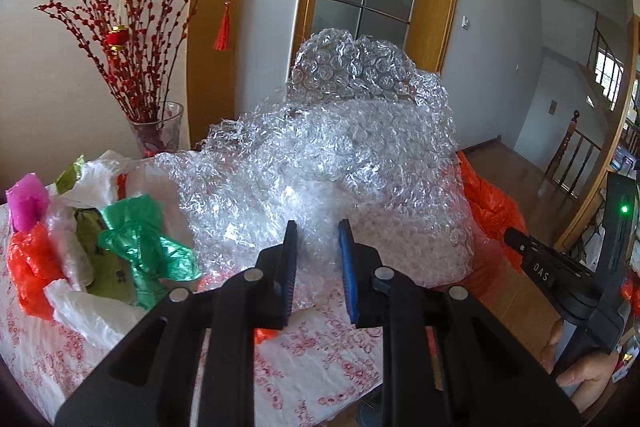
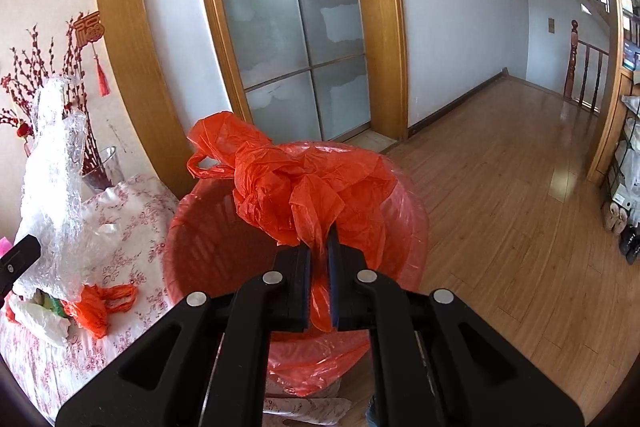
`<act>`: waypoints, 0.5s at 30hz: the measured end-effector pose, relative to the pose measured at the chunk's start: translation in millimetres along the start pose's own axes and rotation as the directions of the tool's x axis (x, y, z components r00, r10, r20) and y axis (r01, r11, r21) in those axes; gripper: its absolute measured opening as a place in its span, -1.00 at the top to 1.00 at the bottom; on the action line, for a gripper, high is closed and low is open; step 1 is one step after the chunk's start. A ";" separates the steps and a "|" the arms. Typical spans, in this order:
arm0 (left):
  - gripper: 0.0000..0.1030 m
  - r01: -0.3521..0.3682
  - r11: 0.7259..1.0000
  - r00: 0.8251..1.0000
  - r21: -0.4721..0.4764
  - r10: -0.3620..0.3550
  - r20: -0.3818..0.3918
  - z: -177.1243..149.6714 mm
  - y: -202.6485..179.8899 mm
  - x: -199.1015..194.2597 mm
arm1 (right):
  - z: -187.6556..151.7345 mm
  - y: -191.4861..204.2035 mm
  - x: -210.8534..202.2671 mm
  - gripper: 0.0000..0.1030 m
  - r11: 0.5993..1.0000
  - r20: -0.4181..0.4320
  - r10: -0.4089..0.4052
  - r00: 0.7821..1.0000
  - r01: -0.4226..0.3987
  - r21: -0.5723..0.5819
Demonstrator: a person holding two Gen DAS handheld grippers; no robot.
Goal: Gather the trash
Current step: 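Carry the orange bag and bubble wrap over the red bin and release both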
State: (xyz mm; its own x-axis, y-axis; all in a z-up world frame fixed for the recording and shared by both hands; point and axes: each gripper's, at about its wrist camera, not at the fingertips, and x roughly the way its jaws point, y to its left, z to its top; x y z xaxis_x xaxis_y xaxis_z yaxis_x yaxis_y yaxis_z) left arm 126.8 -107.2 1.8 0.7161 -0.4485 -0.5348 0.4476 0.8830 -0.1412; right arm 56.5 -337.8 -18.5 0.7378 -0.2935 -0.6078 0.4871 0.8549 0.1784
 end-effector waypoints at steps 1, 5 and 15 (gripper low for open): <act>0.60 0.012 1.000 1.000 0.003 -0.012 -0.009 1.8 -4.4 7.1 | 1.3 -2.9 2.3 0.86 1.000 -0.002 -0.001 1.000 0.001 0.011; 0.60 0.060 0.998 0.997 0.008 -0.060 -0.045 6.4 -22.0 34.6 | 8.6 -8.6 11.4 0.86 0.999 -0.003 -0.008 1.000 0.008 0.036; 0.60 0.145 0.989 0.984 0.016 -0.143 -0.102 15.7 -54.5 93.8 | 18.7 -22.6 28.2 0.86 0.998 0.001 -0.004 1.000 0.004 0.056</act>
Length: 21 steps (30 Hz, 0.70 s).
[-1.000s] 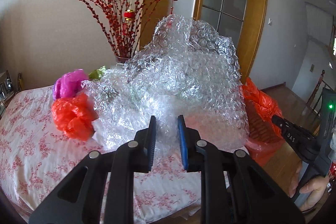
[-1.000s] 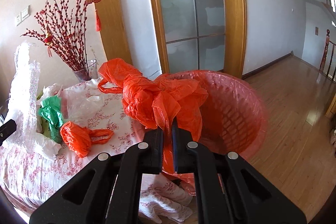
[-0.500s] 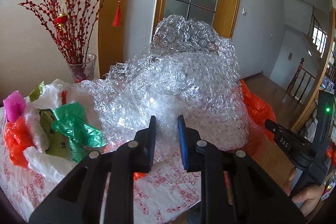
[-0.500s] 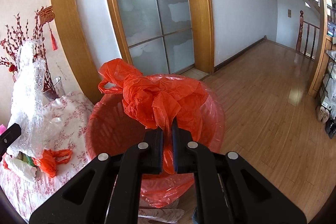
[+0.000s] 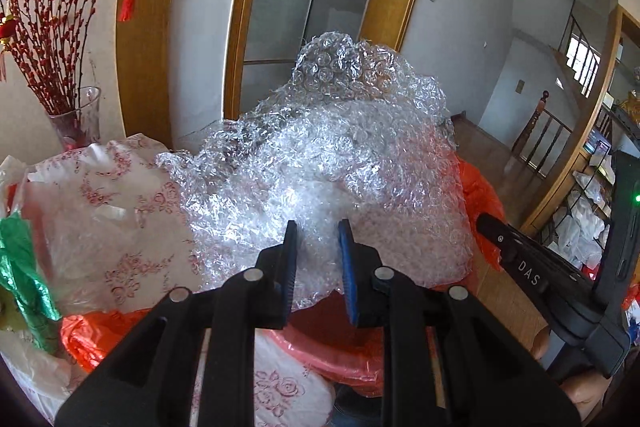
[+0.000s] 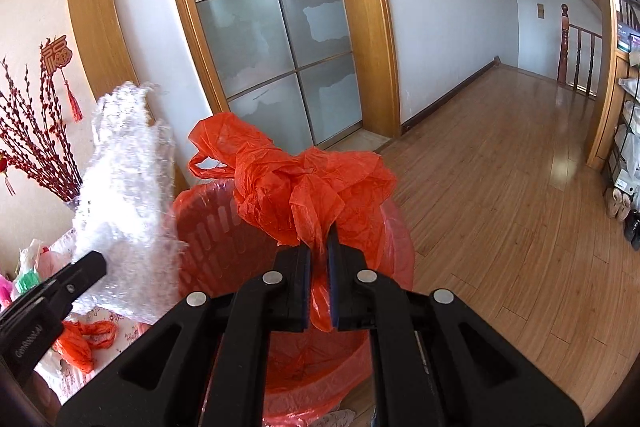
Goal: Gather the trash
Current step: 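Carry the orange bag and bubble wrap over the red bin and release both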
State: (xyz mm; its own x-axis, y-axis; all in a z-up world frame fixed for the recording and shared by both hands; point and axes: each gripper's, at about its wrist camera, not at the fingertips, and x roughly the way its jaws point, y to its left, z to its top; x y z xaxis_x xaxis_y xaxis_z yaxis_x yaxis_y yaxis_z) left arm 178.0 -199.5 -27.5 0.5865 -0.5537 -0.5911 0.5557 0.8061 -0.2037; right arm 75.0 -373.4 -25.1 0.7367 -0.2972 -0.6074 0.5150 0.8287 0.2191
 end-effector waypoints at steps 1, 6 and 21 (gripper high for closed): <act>0.60 0.006 1.000 1.000 0.000 -0.006 -0.007 -1.2 -2.3 5.2 | 1.0 -0.8 0.8 0.86 1.000 0.002 0.005 1.000 -0.005 0.000; 0.59 0.029 1.000 0.999 0.008 -0.029 -0.044 -3.6 -4.5 27.2 | 3.7 -4.4 5.6 0.85 1.000 0.003 0.026 1.000 -0.026 -0.007; 0.33 0.023 1.000 0.996 -0.006 -0.024 -0.090 -6.6 5.4 36.0 | -3.4 -7.9 7.5 0.16 0.997 -0.017 0.065 0.998 -0.066 -0.040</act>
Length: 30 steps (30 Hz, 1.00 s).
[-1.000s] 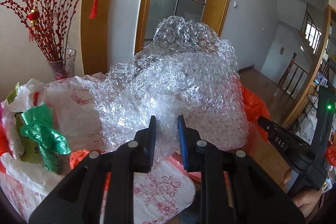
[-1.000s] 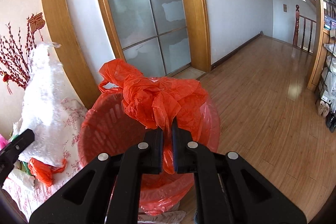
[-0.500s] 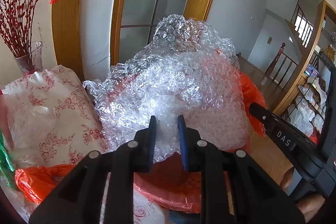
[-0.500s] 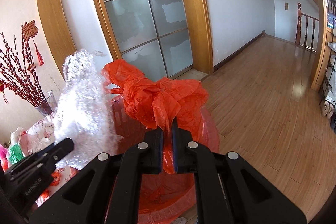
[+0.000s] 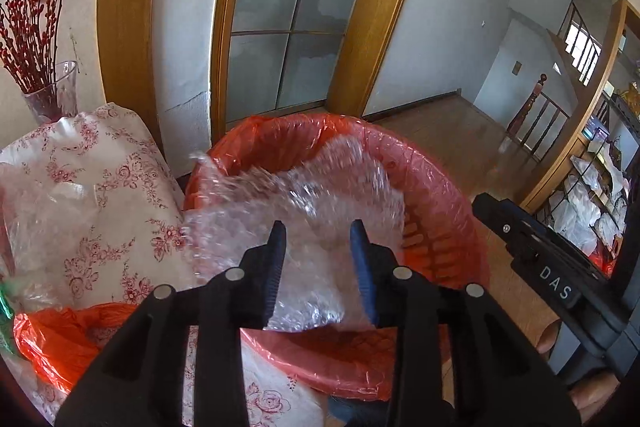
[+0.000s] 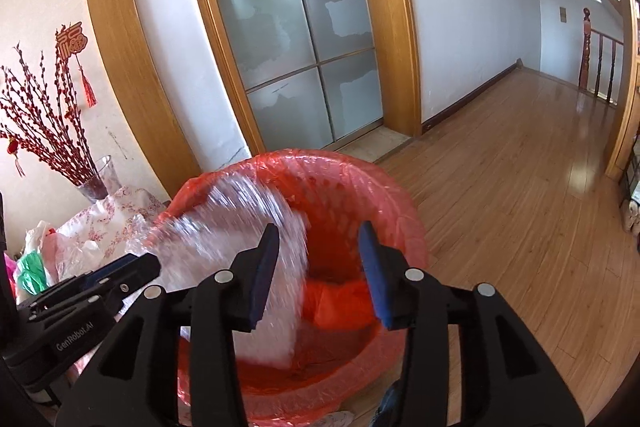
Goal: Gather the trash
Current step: 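Carry the orange bag and bubble wrap over the red bin and release both, then move both tools back to the table toward the remaining bags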
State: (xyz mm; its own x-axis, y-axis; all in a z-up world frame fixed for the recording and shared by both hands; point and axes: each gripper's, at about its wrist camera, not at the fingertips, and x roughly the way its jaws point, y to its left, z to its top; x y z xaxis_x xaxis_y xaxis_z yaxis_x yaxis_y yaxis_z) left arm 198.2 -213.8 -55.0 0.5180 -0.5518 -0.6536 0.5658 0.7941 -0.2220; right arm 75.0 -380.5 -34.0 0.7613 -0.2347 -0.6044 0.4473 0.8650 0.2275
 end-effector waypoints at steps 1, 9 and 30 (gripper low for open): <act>0.31 -0.003 1.000 1.000 -0.004 0.003 0.003 -0.7 0.3 -1.5 | -0.4 -1.7 -1.8 0.16 1.000 0.002 -0.008 1.000 0.008 0.001; 0.14 -0.060 0.998 0.996 0.000 0.060 0.064 -9.1 11.1 -39.2 | -1.2 2.2 -15.2 0.12 0.999 0.021 -0.030 0.999 0.030 -0.021; -0.13 -0.460 0.867 0.856 -0.191 0.490 0.163 -88.3 134.4 -205.7 | -49.7 149.9 -43.1 -0.11 0.936 -0.062 0.257 0.965 -0.264 -0.234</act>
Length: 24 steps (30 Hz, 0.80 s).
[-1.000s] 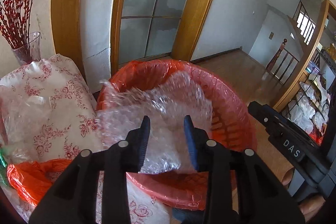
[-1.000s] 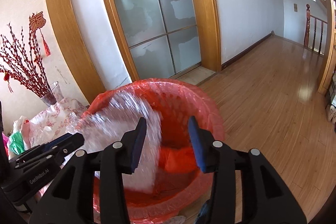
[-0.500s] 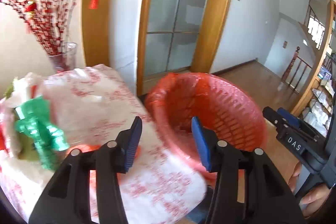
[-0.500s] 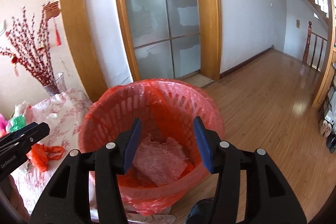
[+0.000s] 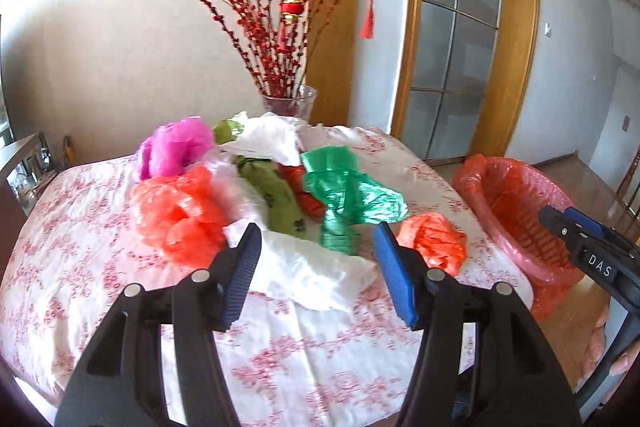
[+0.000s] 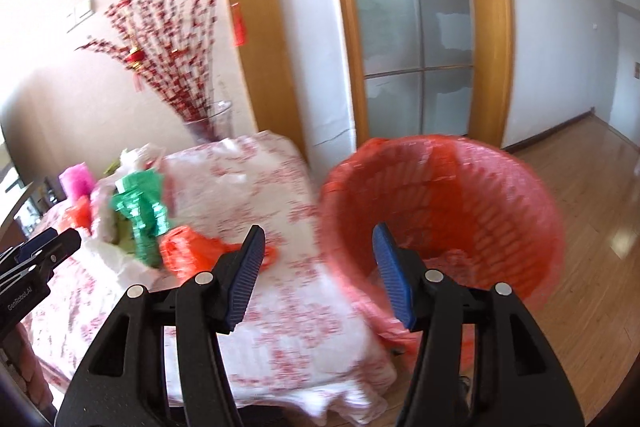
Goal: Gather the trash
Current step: 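Move both tools back to the table toward the remaining bags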
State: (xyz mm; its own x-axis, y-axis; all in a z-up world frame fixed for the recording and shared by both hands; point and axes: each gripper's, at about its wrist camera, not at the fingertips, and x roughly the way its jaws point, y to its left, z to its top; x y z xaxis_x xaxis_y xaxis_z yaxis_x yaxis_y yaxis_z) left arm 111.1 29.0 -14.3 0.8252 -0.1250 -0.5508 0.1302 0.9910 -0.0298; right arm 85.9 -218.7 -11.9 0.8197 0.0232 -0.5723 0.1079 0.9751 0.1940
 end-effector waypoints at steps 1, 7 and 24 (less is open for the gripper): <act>-0.13 -0.017 1.000 1.000 -0.007 0.017 0.003 -0.9 7.8 -3.3 | -1.1 8.1 2.2 -0.11 1.000 -0.007 0.022 1.000 -0.022 -0.011; -0.14 -0.056 0.996 0.998 -0.064 0.056 -0.002 -8.6 41.8 -10.7 | -7.7 50.5 18.2 -0.11 0.994 -0.048 0.084 0.995 -0.087 -0.072; -0.15 -0.080 0.990 0.996 -0.112 0.077 -0.036 -23.7 70.5 -11.4 | -10.1 80.4 55.9 -0.10 0.989 -0.096 0.088 0.991 -0.098 -0.108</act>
State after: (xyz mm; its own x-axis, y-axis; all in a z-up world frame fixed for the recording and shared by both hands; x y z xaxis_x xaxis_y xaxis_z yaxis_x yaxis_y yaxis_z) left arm 97.9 101.4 -29.9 0.8127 -0.0467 -0.5809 0.0009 0.9969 -0.0790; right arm 134.8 -136.8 -36.3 0.7681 0.1301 -0.6270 -0.0346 0.9861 0.1623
